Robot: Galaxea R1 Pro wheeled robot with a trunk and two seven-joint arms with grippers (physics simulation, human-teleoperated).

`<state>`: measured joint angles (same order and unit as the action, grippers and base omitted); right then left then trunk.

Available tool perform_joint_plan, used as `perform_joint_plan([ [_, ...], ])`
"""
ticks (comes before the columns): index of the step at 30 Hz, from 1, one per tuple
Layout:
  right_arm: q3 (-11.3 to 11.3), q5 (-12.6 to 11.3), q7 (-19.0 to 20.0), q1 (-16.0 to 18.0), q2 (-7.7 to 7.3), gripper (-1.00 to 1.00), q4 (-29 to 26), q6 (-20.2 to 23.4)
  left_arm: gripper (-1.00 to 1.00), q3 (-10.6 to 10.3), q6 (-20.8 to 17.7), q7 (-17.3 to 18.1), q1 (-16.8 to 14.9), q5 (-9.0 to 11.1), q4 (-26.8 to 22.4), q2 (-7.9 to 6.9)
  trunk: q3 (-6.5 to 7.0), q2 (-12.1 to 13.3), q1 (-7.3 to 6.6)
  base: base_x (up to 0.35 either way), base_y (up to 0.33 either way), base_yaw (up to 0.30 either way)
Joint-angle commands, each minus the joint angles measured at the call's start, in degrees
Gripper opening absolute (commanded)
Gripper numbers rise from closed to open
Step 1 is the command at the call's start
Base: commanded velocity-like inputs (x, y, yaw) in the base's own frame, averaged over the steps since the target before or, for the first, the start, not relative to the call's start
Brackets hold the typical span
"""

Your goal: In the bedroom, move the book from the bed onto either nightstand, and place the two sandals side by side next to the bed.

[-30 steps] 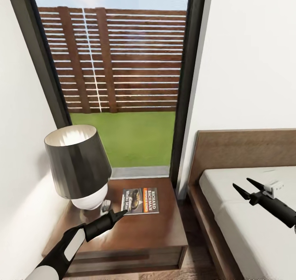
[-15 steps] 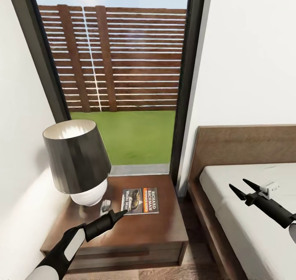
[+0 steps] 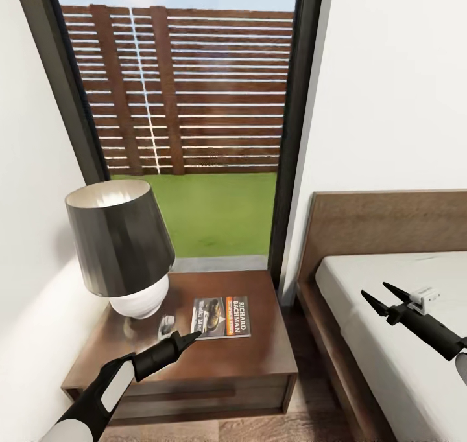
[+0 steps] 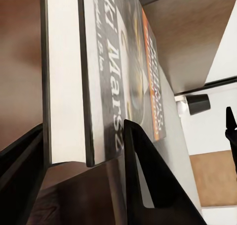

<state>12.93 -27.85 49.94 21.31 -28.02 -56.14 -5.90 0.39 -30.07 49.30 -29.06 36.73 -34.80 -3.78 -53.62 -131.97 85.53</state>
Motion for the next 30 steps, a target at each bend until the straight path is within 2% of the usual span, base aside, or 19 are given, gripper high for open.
perform_joint_plan([
  [1,0.0,-0.3,0.2,0.0,-0.02,1.0,0.1,-0.1,-1.0,0.1,-0.5,0.1,0.0,0.4,0.0,0.0,-0.24,-0.4,0.21,0.0,0.0,0.0],
  [8,0.0,-0.3,0.2,0.0,-0.02,1.0,0.1,-0.1,-1.0,0.1,-0.5,0.1,0.0,0.4,0.0,0.0,-1.49,-3.2,1.75,0.0,0.0,0.0],
  [17,0.0,-0.3,0.2,0.0,-0.01,1.0,0.1,-0.1,-1.0,0.1,-0.5,0.1,0.0,0.4,0.0,0.0,-1.49,-3.2,1.75,0.003,0.0,0.0],
  [24,0.0,-0.3,0.2,0.0,-0.01,1.0,0.1,-0.1,-1.0,0.1,-0.5,0.1,0.0,0.4,0.0,0.0,-1.49,-3.2,1.75,0.22,0.0,0.0],
  [30,0.0,-0.3,0.2,0.0,0.01,1.0,0.1,-0.1,-1.0,0.1,-0.5,0.1,0.0,0.4,0.0,0.0,-1.49,-3.2,1.75,0.047,0.0,0.0],
])
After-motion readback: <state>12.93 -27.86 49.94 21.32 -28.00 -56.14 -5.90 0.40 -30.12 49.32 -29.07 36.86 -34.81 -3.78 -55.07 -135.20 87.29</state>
